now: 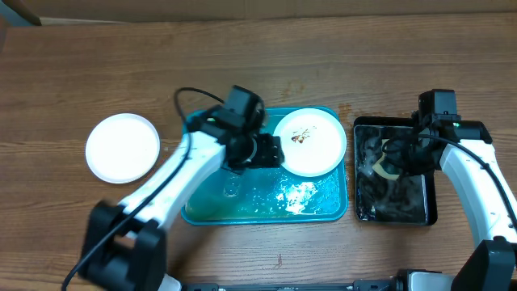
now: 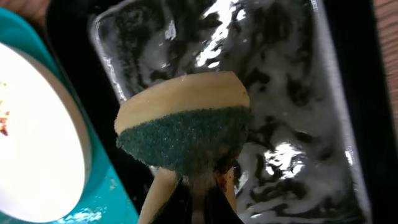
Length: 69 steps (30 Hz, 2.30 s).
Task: Clean dirty plates on tray and stack at the side
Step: 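Move left gripper to the remaining white plate and grip its rim, then hold the white plate rim with left gripper, tilting it up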
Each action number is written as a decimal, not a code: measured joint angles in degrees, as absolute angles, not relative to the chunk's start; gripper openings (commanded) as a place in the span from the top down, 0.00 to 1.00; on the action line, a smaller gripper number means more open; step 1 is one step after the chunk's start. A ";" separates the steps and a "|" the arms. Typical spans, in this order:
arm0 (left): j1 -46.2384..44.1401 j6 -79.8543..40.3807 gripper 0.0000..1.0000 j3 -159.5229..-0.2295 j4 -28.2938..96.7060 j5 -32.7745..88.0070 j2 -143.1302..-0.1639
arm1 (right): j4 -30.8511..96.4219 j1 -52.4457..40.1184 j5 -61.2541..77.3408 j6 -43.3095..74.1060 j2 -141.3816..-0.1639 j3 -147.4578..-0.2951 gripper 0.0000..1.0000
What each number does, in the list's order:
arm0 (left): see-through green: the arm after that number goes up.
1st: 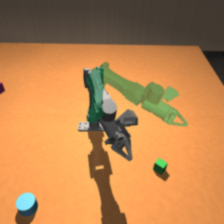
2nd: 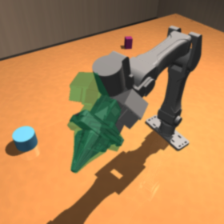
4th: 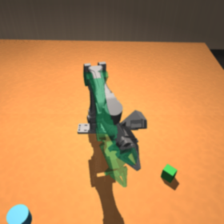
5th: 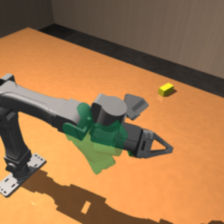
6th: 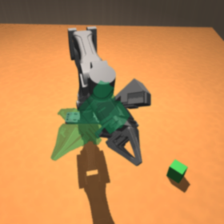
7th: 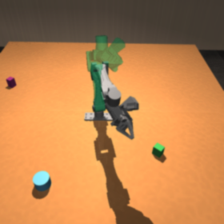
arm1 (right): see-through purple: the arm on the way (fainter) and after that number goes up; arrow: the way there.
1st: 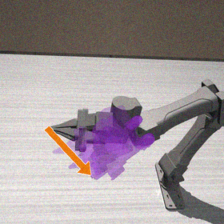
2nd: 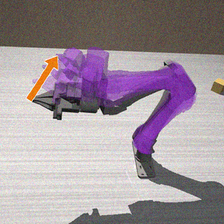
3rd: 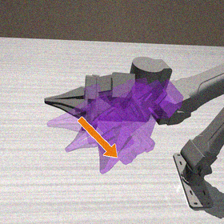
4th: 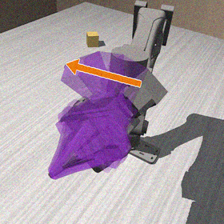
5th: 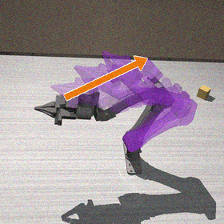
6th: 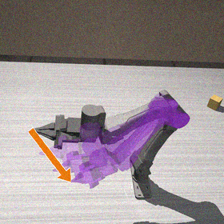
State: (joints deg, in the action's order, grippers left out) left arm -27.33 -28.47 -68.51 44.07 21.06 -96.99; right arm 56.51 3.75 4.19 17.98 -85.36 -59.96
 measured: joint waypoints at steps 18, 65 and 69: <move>-32.93 -50.68 0.32 -68.51 34.22 18.04 -107.07 | 56.53 3.75 2.57 17.98 -85.36 -59.96 0.96; -37.43 -52.82 0.41 -68.51 36.93 8.49 -107.09 | 56.55 3.75 2.57 17.98 -85.36 -59.96 0.96; -37.43 -53.21 0.55 -68.51 37.60 8.27 -107.09 | 56.55 3.75 2.55 17.96 -85.36 -59.96 0.96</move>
State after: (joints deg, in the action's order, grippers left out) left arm -37.43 -53.21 -68.51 37.60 8.27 -107.09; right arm 56.55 3.75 2.55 17.96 -85.36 -59.96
